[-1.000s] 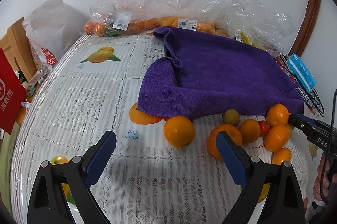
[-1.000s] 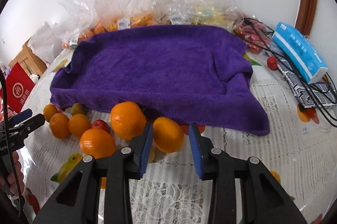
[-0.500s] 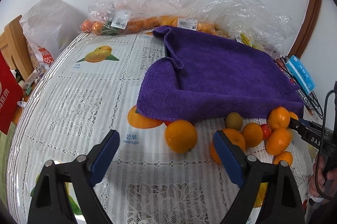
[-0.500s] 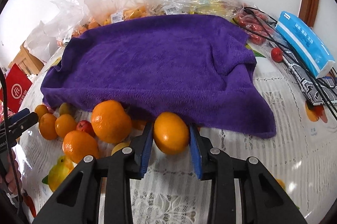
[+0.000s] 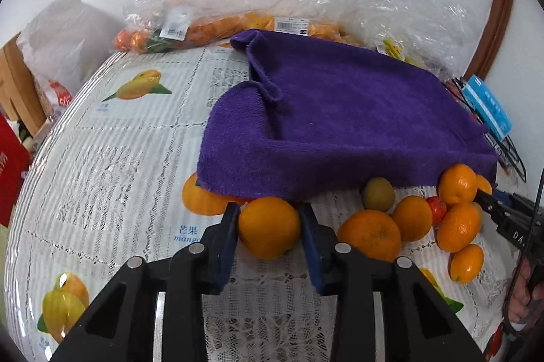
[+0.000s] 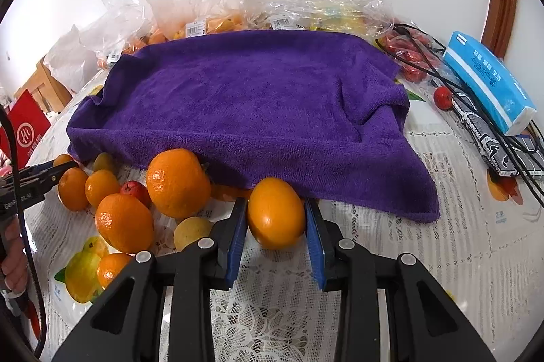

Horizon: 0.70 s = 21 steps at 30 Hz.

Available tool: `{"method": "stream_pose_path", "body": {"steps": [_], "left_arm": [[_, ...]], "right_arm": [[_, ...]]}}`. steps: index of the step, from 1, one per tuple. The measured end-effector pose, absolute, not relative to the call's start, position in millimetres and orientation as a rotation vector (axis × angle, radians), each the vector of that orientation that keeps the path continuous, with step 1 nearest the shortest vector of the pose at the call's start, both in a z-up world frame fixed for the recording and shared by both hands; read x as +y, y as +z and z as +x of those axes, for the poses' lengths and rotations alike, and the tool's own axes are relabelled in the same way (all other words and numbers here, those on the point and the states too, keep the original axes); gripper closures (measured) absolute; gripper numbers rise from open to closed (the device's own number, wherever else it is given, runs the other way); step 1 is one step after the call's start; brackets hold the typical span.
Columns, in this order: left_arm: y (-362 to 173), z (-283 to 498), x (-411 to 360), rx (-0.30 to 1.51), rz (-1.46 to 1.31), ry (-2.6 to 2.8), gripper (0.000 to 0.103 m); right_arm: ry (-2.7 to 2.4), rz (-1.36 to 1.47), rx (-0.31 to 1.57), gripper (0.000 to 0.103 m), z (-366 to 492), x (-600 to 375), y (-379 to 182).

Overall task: Organize fruits
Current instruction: 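Grasp an orange with the right tool while the left tool grasps another orange, then lift the held oranges with both tools and carry them over the purple towel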

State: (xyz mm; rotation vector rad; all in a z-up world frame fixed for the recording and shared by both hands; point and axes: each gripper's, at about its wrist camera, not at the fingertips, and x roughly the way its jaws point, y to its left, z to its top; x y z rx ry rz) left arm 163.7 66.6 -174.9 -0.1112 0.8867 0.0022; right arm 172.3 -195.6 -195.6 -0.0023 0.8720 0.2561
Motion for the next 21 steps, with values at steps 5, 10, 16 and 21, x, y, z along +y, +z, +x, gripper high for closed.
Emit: {"method": "stream_pose_path", "body": {"steps": [5, 10, 16, 21], "left_arm": [[-173.8, 162.8, 66.9, 0.887, -0.115, 0.000, 0.069], [-174.5, 161.7, 64.5, 0.879, -0.100, 0.021, 0.069], [-174.3, 161.6, 65.4, 0.876, -0.113, 0.023, 0.070], [-171.6, 158.7, 67.6, 0.877, -0.126, 0.019, 0.070]], "right_arm": [[0.258, 0.001, 0.868, 0.070, 171.8, -196.1, -194.5], [0.255, 0.008, 0.865, 0.070, 171.0, -196.7, -195.3], [0.261, 0.032, 0.867, 0.070, 171.5, -199.7, -196.4], [0.261, 0.018, 0.861, 0.070, 169.4, -199.2, -195.1]]}}
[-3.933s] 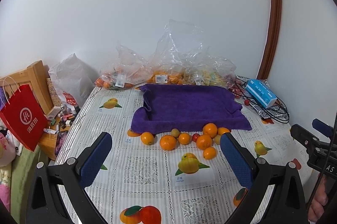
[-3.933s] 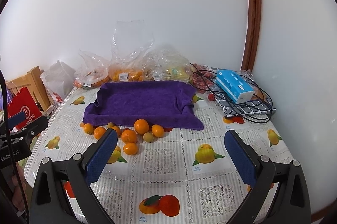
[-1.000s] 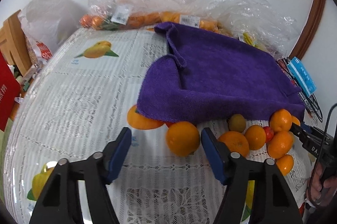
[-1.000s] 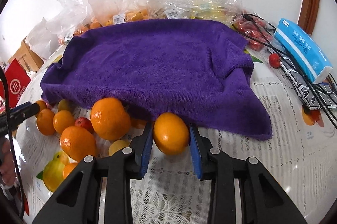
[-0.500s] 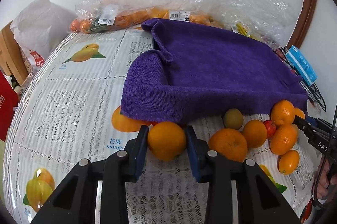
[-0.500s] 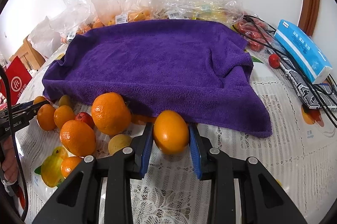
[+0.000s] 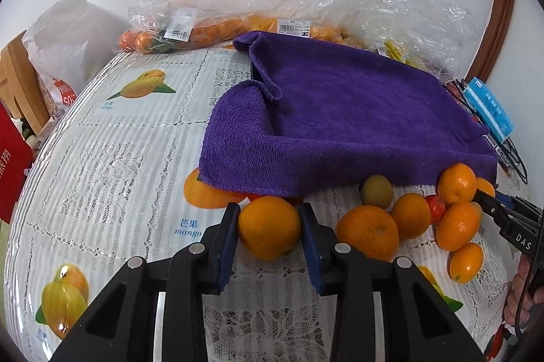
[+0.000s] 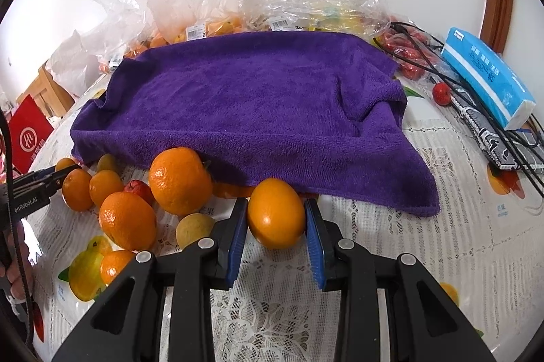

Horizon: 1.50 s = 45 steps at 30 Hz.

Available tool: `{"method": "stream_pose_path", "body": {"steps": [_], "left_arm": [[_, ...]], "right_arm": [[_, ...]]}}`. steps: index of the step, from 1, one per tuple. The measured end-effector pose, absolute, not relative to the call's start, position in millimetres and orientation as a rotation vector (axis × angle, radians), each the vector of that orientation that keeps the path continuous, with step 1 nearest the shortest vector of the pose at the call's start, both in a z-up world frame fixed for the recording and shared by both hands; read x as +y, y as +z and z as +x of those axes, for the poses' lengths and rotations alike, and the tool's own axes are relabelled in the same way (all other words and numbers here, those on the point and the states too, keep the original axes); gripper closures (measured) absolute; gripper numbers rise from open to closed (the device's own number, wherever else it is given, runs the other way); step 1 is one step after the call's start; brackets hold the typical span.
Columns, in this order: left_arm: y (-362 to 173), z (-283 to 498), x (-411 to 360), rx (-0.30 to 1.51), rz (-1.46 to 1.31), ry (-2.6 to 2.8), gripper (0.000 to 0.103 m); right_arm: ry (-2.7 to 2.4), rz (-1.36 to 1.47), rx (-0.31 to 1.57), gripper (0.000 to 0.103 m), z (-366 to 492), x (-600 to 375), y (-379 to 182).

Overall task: Organize fruits
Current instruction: 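Lift the held oranges with both tools and carry them over the purple towel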

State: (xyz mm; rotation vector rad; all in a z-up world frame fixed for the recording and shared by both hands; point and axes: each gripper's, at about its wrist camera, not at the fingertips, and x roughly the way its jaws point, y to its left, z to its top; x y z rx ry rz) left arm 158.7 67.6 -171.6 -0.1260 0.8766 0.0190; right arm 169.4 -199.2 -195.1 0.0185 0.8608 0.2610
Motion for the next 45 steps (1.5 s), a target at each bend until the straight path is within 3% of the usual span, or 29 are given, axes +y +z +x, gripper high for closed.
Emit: {"method": "stream_pose_path", "body": {"steps": [13, 24, 37, 45], "left_arm": [[-117.3, 144.9, 65.5, 0.795, -0.144, -0.001, 0.070], [-82.4, 181.2, 46.3, 0.705, -0.124, -0.012, 0.070], [-95.8, 239.9, 16.7, 0.667, -0.068, -0.039, 0.070], [-129.9, 249.2, 34.0, 0.723, -0.130, 0.001, 0.070]], "right_arm": [[0.216, 0.010, 0.738, 0.070, 142.4, -210.5, -129.1], [0.226, 0.023, 0.646, 0.070, 151.0, -205.6, -90.1], [0.208, 0.014, 0.619, 0.070, 211.1, -202.1, -84.4], [0.216, 0.088, 0.685, 0.070, 230.2, -214.0, -121.1]]}}
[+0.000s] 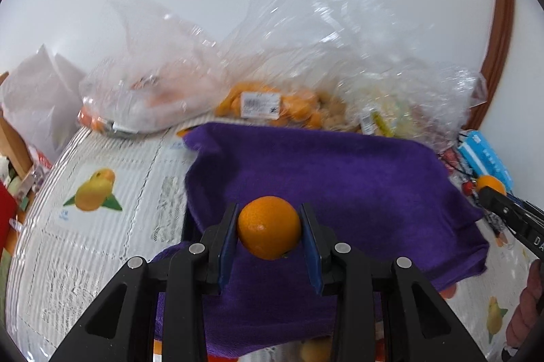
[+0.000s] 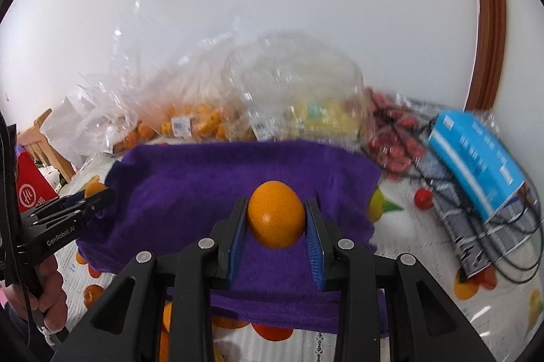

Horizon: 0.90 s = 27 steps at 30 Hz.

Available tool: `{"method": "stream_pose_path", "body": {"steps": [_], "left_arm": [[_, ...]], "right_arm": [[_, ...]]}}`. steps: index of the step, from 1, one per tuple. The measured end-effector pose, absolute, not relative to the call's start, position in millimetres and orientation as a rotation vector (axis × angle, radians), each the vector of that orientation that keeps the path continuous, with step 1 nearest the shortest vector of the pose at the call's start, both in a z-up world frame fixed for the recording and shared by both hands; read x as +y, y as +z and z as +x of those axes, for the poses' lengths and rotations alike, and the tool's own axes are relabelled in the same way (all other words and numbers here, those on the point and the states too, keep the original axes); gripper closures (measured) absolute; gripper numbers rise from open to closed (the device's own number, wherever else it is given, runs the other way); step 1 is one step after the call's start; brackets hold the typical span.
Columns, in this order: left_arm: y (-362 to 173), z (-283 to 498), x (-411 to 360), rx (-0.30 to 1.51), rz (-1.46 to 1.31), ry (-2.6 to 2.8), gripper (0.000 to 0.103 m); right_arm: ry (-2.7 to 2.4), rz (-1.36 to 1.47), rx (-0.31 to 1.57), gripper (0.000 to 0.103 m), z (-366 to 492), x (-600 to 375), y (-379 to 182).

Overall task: Organize fruits
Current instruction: 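Lift the held oranges with both tools and carry them over the purple towel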

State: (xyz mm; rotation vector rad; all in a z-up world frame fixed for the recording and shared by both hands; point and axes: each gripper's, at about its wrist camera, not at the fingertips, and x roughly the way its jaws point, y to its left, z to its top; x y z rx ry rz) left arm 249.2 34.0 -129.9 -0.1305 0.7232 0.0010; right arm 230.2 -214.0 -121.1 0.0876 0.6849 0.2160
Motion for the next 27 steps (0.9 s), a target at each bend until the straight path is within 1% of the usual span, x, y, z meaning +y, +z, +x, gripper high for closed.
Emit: {"method": "stream_pose_path", "body": {"steps": [14, 27], "left_arm": [[-144.8, 253.0, 33.4, 0.747, -0.133, 0.003, 0.070], [-146.3, 252.1, 30.3, 0.751, -0.122, -0.007, 0.070]], "right_arm": [[0.208, 0.089, 0.701, 0.070, 236.2, -219.6, -139.0], [0.209, 0.081, 0.710, 0.070, 236.5, -217.6, -144.8]]}}
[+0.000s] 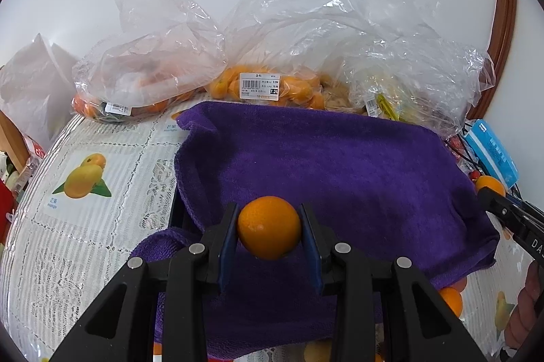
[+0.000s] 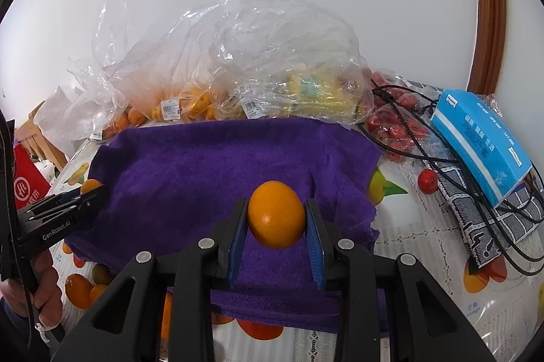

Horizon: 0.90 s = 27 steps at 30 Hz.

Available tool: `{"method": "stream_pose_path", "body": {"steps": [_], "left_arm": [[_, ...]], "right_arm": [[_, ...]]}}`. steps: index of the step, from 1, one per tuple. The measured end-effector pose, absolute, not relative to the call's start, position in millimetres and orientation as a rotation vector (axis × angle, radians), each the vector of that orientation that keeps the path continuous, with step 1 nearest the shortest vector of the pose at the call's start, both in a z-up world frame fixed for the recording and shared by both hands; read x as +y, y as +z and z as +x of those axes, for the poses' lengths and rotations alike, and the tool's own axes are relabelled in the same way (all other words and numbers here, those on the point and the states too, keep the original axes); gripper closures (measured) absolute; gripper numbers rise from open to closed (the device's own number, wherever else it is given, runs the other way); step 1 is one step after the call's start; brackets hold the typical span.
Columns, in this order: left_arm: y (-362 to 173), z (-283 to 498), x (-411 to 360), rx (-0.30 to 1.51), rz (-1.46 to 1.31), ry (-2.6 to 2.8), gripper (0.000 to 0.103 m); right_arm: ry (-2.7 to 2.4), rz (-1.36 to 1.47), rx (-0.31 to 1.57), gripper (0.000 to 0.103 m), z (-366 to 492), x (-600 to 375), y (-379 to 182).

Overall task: Organize fruits
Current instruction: 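Lift the held oranges with both tools and carry them over the purple towel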

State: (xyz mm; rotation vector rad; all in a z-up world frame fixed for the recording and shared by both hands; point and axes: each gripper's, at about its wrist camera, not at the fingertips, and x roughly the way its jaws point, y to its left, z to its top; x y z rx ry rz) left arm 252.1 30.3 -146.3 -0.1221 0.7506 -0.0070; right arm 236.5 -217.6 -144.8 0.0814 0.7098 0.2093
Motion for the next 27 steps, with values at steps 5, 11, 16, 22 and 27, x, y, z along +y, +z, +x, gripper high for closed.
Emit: {"method": "stream_pose_path", "body": {"steps": [5, 11, 16, 22, 27], "left_arm": [[-146.5, 253.5, 29.4, 0.759, -0.120, -0.009, 0.069], [-148.2, 254.9, 28.7, 0.773, -0.116, -0.011, 0.070], [-149.1, 255.8, 28.4, 0.779, -0.117, -0.015, 0.069], [-149.9, 256.6, 27.4, 0.791, -0.115, -0.020, 0.069], [-151.7, 257.6, 25.7, 0.804, -0.112, -0.025, 0.069]], "right_arm": [[0.210, 0.082, 0.723, 0.070, 238.0, -217.2, -147.6], [0.217, 0.066, 0.744, 0.070, 239.6, -212.8, -153.0], [0.220, 0.052, 0.759, 0.070, 240.3, -209.1, -157.1], [0.217, 0.052, 0.775, 0.070, 242.4, -209.7, -160.8], [0.212, 0.038, 0.785, 0.070, 243.3, -207.8, -162.3]]}}
